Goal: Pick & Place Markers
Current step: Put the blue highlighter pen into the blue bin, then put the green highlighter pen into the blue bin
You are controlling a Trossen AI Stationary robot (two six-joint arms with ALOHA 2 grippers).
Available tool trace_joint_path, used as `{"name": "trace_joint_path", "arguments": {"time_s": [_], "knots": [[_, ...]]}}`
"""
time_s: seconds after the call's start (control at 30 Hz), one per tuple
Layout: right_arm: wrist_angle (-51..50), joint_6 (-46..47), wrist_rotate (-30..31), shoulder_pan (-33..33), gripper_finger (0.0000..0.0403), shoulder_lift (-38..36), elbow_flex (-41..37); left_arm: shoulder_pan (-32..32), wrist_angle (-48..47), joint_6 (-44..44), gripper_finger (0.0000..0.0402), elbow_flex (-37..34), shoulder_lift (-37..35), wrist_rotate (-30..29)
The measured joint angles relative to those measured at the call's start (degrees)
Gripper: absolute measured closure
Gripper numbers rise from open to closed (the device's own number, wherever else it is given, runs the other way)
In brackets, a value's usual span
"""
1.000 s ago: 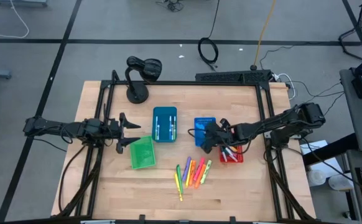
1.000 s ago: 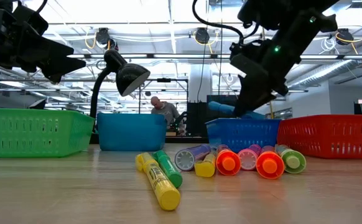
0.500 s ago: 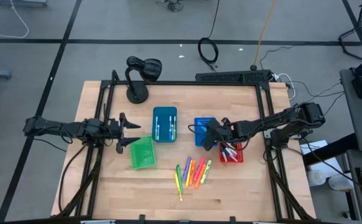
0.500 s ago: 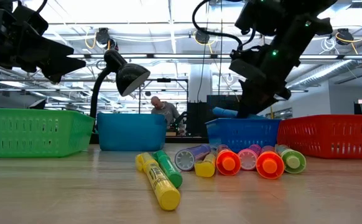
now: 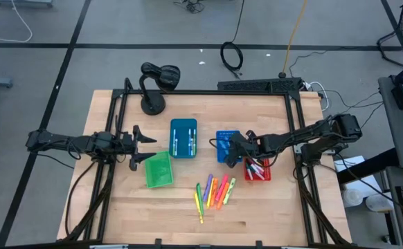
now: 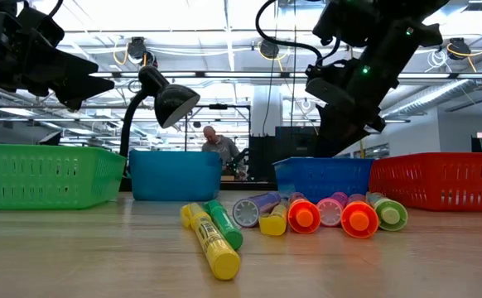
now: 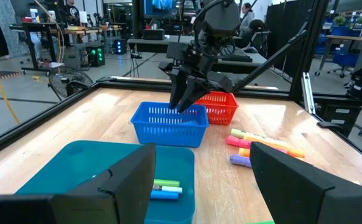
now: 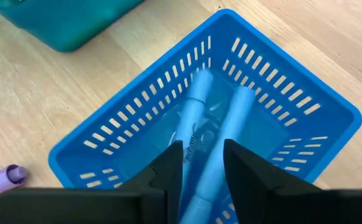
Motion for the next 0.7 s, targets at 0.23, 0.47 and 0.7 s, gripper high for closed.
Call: {"name": "trace_joint_path", "arguments": {"time_s": [0.23, 0.47, 0.7], "knots": [[0.17, -1.32, 0.07, 0.00, 0.0294, 0.00, 0.00, 0.00, 0.00, 0.01, 0.0135, -0.01, 0.01, 0.00], [4.67, -7.15, -0.91, 0.44, 0.0294, 0.00, -0.02, 0.00, 0.00, 0.01, 0.0135, -0.01, 0.01, 0.00], [14.11, -15.00, -5.09, 3.52, 0.0294, -0.02, -0.02, 0.00, 0.02, 0.01, 0.0135, 0.00, 0.00, 0.00]]}}
